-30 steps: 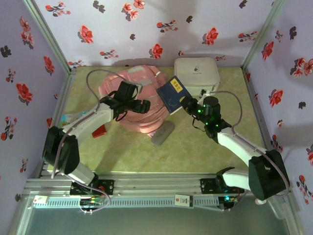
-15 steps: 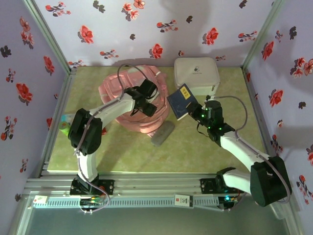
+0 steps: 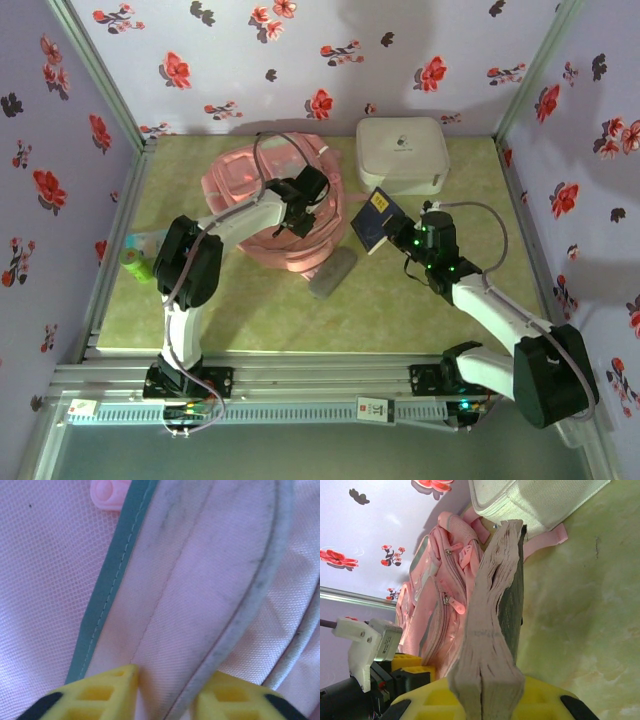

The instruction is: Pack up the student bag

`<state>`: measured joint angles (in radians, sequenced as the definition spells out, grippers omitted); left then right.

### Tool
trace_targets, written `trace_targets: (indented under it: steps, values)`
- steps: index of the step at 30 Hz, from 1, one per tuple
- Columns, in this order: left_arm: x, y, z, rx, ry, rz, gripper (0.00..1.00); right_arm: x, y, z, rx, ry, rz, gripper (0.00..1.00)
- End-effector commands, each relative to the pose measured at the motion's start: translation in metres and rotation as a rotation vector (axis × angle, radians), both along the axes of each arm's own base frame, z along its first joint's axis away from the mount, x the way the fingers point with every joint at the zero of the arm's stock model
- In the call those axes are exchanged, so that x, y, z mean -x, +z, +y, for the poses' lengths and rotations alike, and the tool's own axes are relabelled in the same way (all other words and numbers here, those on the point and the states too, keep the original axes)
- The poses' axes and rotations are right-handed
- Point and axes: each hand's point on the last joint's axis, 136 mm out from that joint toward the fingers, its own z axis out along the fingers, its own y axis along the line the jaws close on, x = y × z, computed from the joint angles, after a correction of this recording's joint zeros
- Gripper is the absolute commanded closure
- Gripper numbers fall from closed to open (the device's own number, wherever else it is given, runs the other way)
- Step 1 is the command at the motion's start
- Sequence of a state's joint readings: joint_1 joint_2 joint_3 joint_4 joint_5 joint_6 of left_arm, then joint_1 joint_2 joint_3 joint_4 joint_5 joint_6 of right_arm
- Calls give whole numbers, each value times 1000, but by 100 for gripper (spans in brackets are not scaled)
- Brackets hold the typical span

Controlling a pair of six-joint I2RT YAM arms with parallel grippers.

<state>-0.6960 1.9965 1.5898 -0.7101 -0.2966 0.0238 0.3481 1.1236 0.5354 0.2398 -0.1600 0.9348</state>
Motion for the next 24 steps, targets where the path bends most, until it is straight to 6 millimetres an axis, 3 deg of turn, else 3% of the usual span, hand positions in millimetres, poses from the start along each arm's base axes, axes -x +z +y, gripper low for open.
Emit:
trace_targets:
  steps: [1, 11, 24]
  values:
    - [-10, 12, 3, -14, 19, -57, 77, -3, 24, -1, -29, -4, -85, 88]
    - [-20, 67, 7, 42, 33, -220, 100, 4, 48, -2, -29, 17, -155, 90]
    - [-37, 164, 11, 199, 139, -404, 100, 16, 69, 8, -117, 80, -231, 90]
